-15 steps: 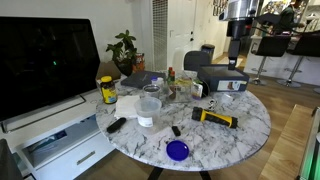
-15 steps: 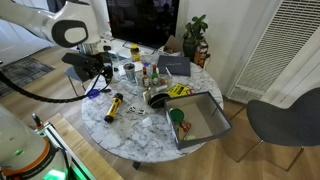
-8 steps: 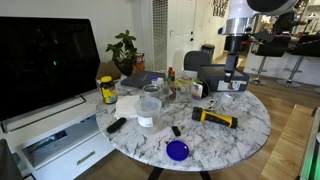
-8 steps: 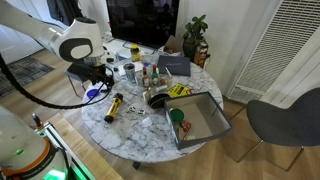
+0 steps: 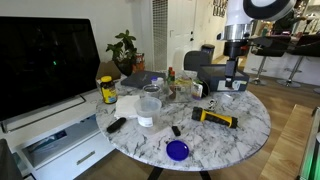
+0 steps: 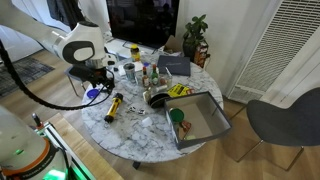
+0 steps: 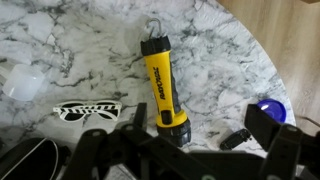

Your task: Turn the torch upside down

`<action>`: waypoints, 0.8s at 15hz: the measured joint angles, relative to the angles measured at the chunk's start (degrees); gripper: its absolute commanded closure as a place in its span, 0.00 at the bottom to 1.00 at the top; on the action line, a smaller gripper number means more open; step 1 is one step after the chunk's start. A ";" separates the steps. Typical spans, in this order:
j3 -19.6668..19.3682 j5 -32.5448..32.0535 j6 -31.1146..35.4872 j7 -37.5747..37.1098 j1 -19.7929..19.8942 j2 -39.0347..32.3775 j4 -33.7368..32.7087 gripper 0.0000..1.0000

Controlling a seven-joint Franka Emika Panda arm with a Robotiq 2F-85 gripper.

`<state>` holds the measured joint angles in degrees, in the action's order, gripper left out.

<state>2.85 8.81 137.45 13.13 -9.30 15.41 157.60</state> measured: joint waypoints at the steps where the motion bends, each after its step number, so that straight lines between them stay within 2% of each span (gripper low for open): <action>1: 0.00 -0.01 1.01 0.00 0.02 -1.38 0.02 0.00; 7: 0.00 -0.14 11.73 0.09 0.37 -11.46 0.05 0.00; 12: 0.00 -2.98 18.32 0.09 1.99 -19.13 0.02 0.00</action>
<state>2.85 5.83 155.77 13.22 -7.31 -3.72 157.62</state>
